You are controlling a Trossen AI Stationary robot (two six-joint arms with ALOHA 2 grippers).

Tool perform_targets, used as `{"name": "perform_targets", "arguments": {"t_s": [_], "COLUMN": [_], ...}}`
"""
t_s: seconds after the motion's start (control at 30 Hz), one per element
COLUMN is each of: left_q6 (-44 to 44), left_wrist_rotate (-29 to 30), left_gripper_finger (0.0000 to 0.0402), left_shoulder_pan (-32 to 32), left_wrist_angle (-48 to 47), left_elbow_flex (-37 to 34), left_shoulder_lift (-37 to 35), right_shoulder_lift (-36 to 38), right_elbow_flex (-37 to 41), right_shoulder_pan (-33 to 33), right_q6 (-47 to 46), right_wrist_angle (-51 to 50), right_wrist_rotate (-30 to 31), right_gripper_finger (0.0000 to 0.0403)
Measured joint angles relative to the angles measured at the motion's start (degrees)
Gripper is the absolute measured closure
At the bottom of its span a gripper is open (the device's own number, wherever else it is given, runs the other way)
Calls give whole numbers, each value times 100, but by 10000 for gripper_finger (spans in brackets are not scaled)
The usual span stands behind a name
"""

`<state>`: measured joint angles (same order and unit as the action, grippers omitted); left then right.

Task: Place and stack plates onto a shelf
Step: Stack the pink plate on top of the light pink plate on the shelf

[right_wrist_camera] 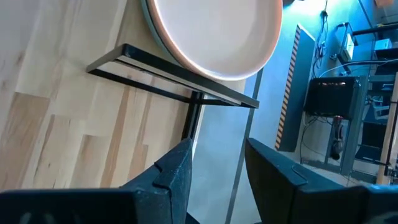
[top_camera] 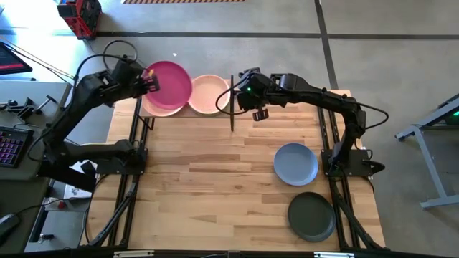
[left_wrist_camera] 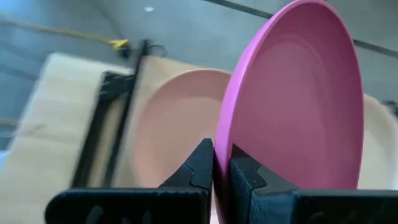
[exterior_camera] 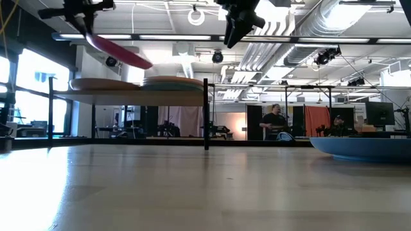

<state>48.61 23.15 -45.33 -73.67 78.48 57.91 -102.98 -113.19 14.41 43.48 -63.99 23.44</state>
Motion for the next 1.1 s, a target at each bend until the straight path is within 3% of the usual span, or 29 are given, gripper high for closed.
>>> {"name": "perform_targets", "arguments": {"t_s": [0.33, 1.1], "left_q6": [377, 224], "left_wrist_rotate": [26, -54], "left_gripper_finger": [392, 392], "left_shoulder_pan": [-309, -686], "left_wrist_angle": [-819, -697], "left_elbow_flex": [2, 2], "left_shoulder_lift": [30, 877], "right_shoulder_lift": [0, 0], "right_elbow_flex": [0, 0], "right_shoulder_pan": [-2, -2], "right_q6": [-2, -262], "right_wrist_angle": [-2, -148], "right_wrist_rotate": [-7, -7], "right_gripper_finger": [269, 269]}}
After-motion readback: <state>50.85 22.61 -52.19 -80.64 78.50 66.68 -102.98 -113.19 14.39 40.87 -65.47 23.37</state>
